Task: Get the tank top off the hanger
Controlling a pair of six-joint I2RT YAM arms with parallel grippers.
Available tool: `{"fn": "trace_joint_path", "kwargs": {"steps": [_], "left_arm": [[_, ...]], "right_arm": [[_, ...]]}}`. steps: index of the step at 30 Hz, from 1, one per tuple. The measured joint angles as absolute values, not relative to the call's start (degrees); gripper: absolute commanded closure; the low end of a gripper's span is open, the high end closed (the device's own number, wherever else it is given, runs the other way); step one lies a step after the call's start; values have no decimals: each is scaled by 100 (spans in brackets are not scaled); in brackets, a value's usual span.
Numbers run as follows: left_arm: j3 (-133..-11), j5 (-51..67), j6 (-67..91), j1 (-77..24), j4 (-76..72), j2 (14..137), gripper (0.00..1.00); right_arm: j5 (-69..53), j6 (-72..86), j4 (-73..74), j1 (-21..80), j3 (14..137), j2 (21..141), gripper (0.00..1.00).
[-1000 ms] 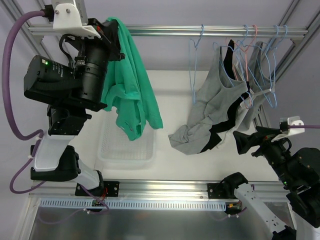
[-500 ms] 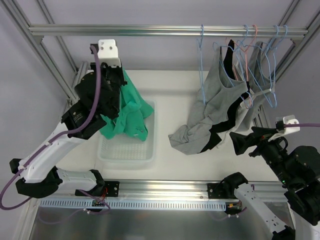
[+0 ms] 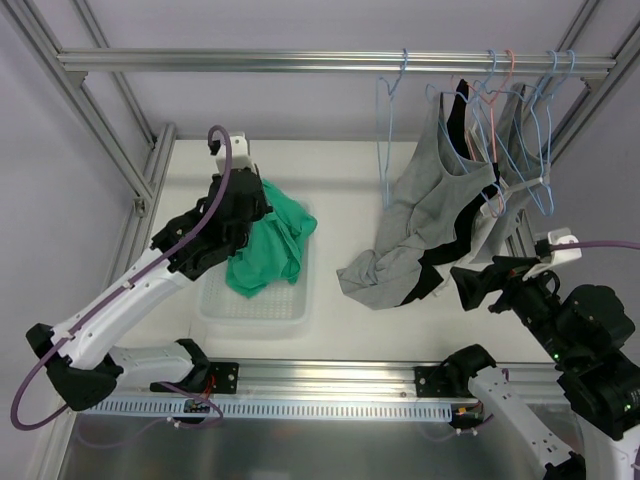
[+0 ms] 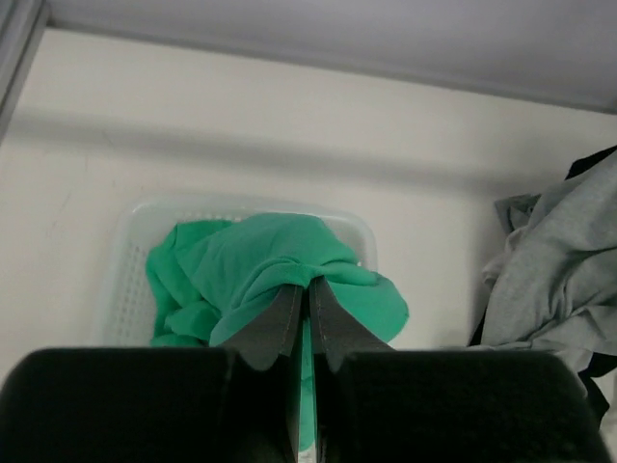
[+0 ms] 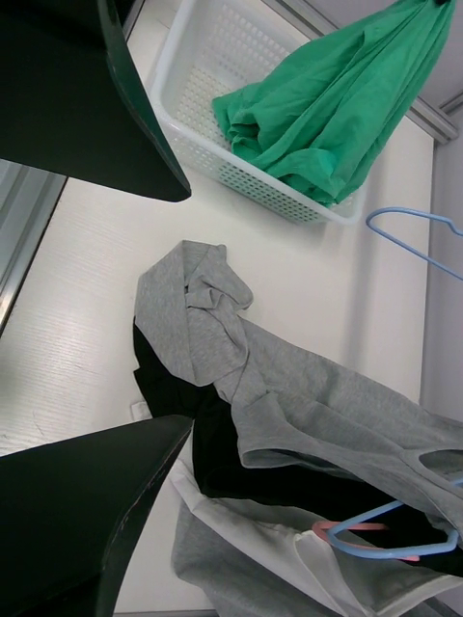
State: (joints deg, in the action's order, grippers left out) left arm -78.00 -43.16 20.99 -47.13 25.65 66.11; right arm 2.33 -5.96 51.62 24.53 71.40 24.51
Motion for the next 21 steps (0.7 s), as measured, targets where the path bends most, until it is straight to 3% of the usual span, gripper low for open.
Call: {"fn": "trace_joint_path", "kwargs": {"steps": [10, 17, 21], "left_arm": [[-6010, -3218, 3874, -3774, 3063, 6864, 100], [-5207, -2447, 4873, -3326, 3293, 7865, 100], [-4969, -2440, 5253, -2976, 3533, 7841, 98]], "right_arm": [[207, -600, 5135, 2453, 7052, 2355, 0], [141, -598, 5120, 2453, 6995, 2355, 1], [119, -602, 5120, 2453, 6971, 2362, 0]]}}
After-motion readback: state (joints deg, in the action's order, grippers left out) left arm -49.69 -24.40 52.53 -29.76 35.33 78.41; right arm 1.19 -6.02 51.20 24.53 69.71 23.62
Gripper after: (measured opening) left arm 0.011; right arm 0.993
